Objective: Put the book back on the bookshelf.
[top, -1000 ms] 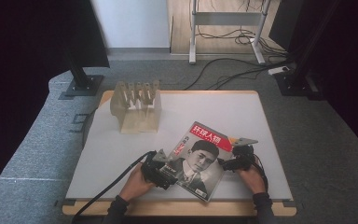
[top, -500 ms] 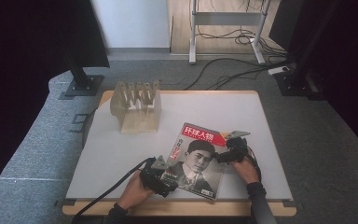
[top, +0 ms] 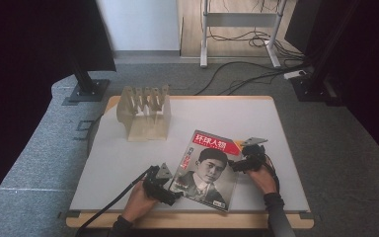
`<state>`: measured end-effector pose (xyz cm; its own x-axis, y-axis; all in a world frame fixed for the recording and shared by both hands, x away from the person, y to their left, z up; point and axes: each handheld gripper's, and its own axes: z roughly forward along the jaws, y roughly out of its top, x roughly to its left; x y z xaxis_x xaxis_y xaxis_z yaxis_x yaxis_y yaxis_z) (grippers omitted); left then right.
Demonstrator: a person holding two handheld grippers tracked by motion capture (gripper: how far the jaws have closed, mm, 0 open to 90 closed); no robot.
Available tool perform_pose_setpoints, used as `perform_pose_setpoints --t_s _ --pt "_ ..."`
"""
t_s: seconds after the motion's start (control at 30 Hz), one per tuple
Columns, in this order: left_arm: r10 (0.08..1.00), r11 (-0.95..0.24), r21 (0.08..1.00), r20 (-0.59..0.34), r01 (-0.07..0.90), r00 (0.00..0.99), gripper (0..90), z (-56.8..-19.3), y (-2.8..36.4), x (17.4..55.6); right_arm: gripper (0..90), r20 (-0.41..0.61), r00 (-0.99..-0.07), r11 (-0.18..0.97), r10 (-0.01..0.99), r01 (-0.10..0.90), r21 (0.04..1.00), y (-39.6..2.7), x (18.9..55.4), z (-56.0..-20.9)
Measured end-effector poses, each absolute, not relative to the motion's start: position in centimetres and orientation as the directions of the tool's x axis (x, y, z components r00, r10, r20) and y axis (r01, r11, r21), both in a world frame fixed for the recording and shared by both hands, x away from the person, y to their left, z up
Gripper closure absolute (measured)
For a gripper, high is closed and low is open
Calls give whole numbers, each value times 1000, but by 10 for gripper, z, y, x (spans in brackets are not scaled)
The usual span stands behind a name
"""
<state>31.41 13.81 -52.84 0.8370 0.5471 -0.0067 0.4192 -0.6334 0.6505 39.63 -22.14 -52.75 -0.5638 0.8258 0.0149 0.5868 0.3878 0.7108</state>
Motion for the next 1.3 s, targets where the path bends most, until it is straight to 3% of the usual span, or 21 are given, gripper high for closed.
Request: perform_pose_setpoints --t_s 0.6,0.87,1.03,1.17,1.2,1.23,1.3 --pt "548 -633 651 -4 419 836 0 -529 138 314 20 62 -563 370 824 618 693 -225 427 -530" --pt "549 -634 650 -4 419 836 0 -529 138 314 86 66 -556 362 828 621 695 -228 436 -529" --pt "548 -634 650 -4 419 836 0 -529 138 314 215 123 -536 310 835 644 699 -232 436 -525" --pt "549 -634 650 -4 419 836 0 -529 138 314 368 112 -516 302 849 648 699 -235 435 -522" --pt "549 -634 650 -4 419 836 0 -529 138 314 368 112 -516 302 849 648 699 -235 435 -522" --pt "548 -634 650 -4 419 836 0 -529 138 314 471 95 -498 297 862 647 703 -236 434 -520" --pt "549 -634 650 -5 420 836 0 -529 138 314 566 83 -487 289 870 638 714 -238 432 -518"
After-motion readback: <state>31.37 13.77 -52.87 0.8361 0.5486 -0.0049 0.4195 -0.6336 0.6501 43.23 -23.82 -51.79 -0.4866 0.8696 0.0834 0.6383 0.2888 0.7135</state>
